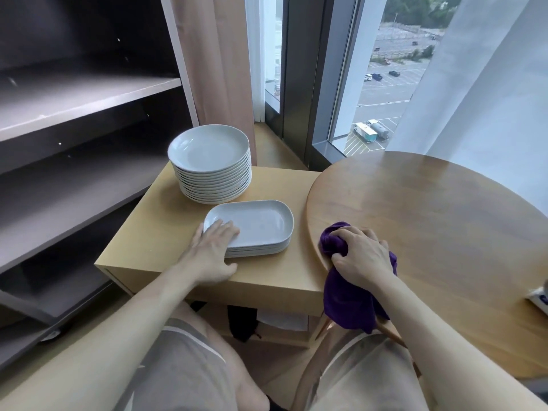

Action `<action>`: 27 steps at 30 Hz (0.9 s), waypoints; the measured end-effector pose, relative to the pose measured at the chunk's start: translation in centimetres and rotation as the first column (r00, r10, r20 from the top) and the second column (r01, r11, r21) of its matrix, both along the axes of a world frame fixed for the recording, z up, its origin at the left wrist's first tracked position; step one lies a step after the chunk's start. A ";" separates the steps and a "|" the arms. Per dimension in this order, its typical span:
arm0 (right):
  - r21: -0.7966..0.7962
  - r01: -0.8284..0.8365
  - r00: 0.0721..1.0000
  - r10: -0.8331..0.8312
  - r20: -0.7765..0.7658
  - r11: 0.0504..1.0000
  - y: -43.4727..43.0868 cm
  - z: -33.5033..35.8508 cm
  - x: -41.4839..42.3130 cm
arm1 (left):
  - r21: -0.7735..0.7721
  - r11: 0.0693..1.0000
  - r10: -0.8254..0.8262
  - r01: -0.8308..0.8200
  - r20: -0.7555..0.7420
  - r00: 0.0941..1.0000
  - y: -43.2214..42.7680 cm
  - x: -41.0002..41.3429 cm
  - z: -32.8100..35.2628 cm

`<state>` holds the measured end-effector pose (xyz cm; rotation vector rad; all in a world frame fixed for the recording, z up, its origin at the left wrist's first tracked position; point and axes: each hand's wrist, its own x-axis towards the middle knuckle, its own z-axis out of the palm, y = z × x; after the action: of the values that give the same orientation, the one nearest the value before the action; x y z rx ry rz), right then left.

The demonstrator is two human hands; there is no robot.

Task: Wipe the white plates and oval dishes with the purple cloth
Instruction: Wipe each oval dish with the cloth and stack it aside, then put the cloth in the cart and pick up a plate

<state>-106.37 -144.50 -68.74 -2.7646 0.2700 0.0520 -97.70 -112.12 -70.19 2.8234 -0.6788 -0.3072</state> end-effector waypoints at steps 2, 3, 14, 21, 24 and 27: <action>0.041 0.028 0.999 -0.027 -0.018 0.999 0.1 0.1 -0.1 | -0.031 0.999 0.034 -0.033 0.028 0.999 -0.5 -0.9 0.4; 0.083 0.049 0.999 -0.048 -0.018 0.995 0.1 0.2 -0.2 | -0.117 0.992 0.055 -0.048 0.056 0.997 -1.0 -1.8 0.7; 0.425 0.025 1.000 -0.029 0.003 0.905 4.4 3.5 -3.9 | -0.705 0.522 0.033 -0.480 -0.546 0.837 -3.9 -11.4 1.8; 0.517 -0.270 0.944 0.119 0.306 0.812 9.4 6.8 -6.3 | -0.636 0.313 -0.395 -0.705 -0.762 0.513 -4.3 -11.5 4.6; 0.540 -0.370 0.926 0.249 0.285 0.756 10.4 6.6 -7.4 | -0.659 0.365 -0.361 -0.657 -0.751 0.553 -4.6 -11.9 5.4; 0.655 -0.394 0.916 0.211 0.342 0.645 10.5 6.4 -7.2 | -0.633 0.267 -0.264 -0.727 -0.773 0.576 -4.5 -11.4 5.2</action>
<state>-113.57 -133.99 -62.31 -1.9616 -0.2533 -0.0752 -109.15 -116.61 -64.95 1.2606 -0.0073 -0.7158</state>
